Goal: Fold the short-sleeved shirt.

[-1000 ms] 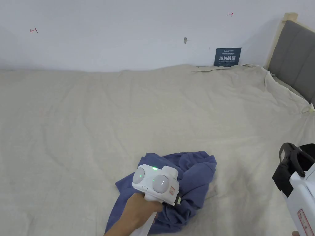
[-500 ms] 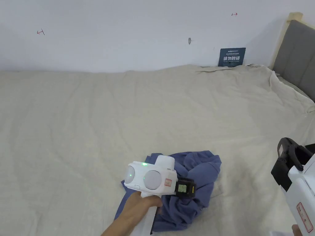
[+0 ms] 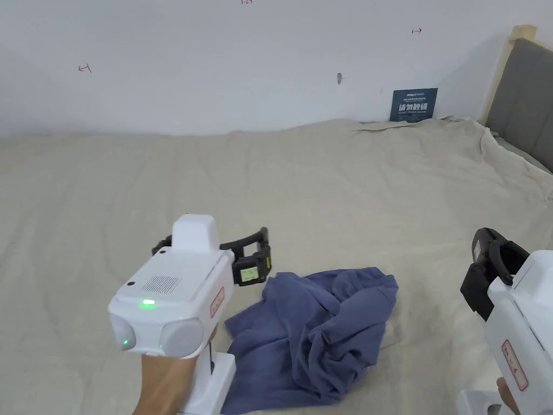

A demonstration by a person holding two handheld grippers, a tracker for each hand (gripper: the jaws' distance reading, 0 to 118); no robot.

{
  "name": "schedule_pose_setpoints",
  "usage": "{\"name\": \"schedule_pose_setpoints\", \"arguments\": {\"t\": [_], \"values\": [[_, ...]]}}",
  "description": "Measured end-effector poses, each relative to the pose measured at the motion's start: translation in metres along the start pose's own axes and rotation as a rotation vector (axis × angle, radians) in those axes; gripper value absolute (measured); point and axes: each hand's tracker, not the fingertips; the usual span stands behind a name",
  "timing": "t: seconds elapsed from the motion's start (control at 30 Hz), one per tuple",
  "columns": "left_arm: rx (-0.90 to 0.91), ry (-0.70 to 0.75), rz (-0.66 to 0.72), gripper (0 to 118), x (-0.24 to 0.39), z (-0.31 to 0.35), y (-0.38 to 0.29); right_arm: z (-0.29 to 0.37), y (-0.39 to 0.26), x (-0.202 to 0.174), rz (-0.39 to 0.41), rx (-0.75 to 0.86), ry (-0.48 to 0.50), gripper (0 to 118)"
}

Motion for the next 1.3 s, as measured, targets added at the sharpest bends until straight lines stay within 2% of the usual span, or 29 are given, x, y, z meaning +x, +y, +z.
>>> {"name": "schedule_pose_setpoints", "arguments": {"t": [0.1, 0.17, 0.27, 0.33, 0.37, 0.43, 0.63, 1.0, 1.2, 1.3], "values": [[0.105, 0.107, -0.064, 100, -0.013, 0.016, -0.008, -0.002, -0.001, -0.004, 0.001, 0.002, 0.007, 0], [0.141, 0.171, -0.106, 89, -0.021, 0.023, -0.014, -0.002, -0.001, -0.006, 0.004, 0.002, 0.014, 0], [0.143, 0.222, -0.113, 61, -0.032, 0.028, -0.02, -0.004, -0.003, -0.008, 0.008, 0.002, 0.022, 0], [0.138, 0.232, -0.092, 25, -0.04, 0.032, -0.024, -0.005, -0.004, -0.011, 0.014, 0.003, 0.025, 0], [0.14, 0.237, -0.085, 14, -0.043, 0.033, -0.026, -0.005, -0.005, -0.012, 0.016, 0.004, 0.026, 0], [0.143, 0.254, -0.075, 3, -0.049, 0.034, -0.03, -0.006, -0.005, -0.014, 0.018, 0.006, 0.03, 0], [0.177, 0.261, -0.125, 0, -0.052, 0.041, -0.036, -0.008, -0.01, -0.016, 0.028, 0.012, 0.033, 0], [0.155, 0.225, -0.128, 0, -0.044, 0.04, -0.03, -0.008, -0.01, -0.018, 0.025, 0.014, 0.043, 0], [0.012, 0.164, -0.095, 0, -0.041, 0.028, -0.036, -0.004, -0.005, -0.022, 0.027, 0.011, 0.046, 0], [-0.125, 0.116, -0.042, 0, -0.04, 0.018, -0.042, -0.005, -0.007, -0.022, 0.025, 0.009, 0.046, 0]]}}
